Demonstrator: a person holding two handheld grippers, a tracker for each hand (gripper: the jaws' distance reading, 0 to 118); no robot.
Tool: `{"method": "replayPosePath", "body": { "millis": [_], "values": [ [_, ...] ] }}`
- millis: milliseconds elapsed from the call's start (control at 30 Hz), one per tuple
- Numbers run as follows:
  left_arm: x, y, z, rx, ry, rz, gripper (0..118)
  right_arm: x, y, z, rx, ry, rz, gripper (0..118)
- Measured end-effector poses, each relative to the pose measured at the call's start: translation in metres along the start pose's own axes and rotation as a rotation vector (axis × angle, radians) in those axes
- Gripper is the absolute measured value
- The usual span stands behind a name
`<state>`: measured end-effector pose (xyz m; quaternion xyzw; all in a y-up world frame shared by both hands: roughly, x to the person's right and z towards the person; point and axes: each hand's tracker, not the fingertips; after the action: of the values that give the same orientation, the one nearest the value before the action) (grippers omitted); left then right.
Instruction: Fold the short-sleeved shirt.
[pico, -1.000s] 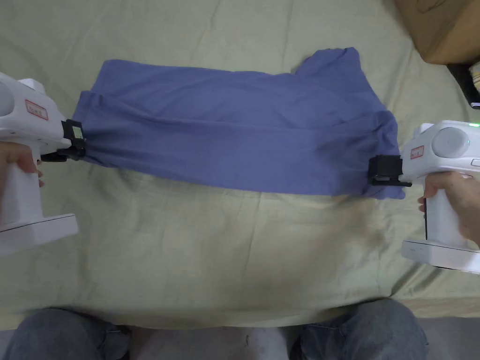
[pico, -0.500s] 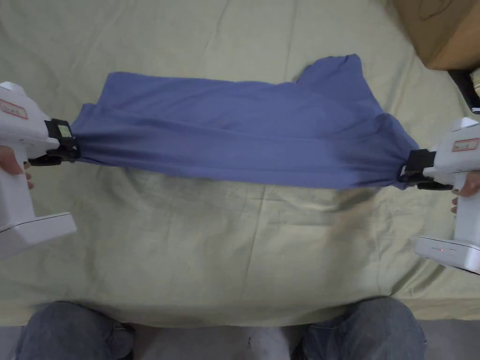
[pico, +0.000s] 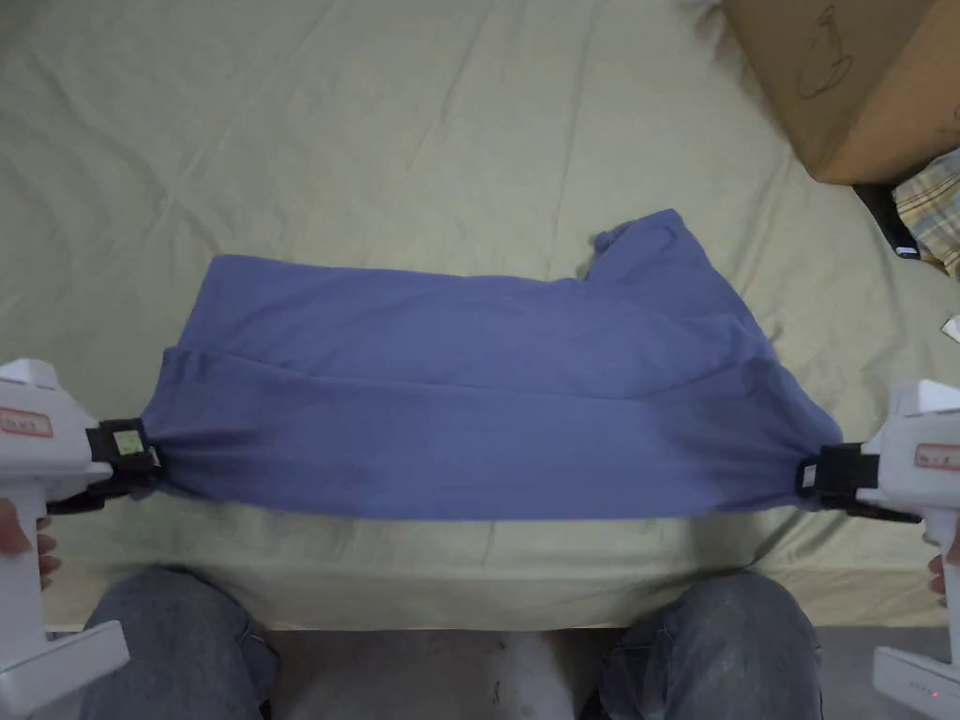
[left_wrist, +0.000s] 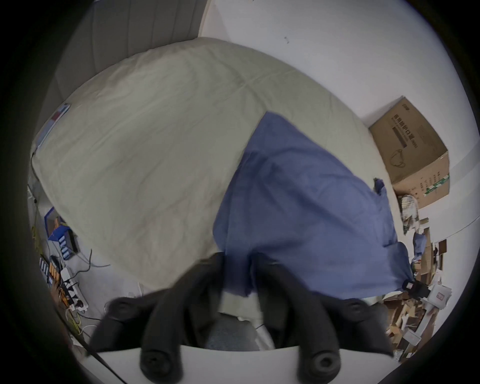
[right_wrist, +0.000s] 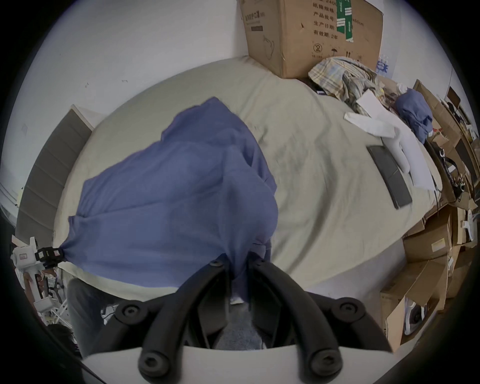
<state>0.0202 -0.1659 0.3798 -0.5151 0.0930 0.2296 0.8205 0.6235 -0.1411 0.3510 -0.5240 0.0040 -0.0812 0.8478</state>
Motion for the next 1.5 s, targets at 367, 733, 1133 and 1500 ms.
{"method": "replayPosePath", "body": {
  "millis": [367,733,1133,1500],
  "values": [
    [0.059,0.025,0.094,0.593,-0.03,-0.271,109,-0.041,0.02,0.101,0.552,-0.064,0.151,93],
    [0.126,-0.005,0.108,0.924,-0.049,-0.444,38,-0.114,0.011,0.114,0.898,-0.027,0.192,39],
    [0.146,0.057,0.052,0.761,-0.086,-0.429,0,-0.131,0.049,0.074,0.855,0.001,0.168,0],
    [0.141,0.204,-0.067,0.24,0.012,-0.322,112,-0.127,0.092,0.038,0.808,0.005,0.155,0]
  ]
}}
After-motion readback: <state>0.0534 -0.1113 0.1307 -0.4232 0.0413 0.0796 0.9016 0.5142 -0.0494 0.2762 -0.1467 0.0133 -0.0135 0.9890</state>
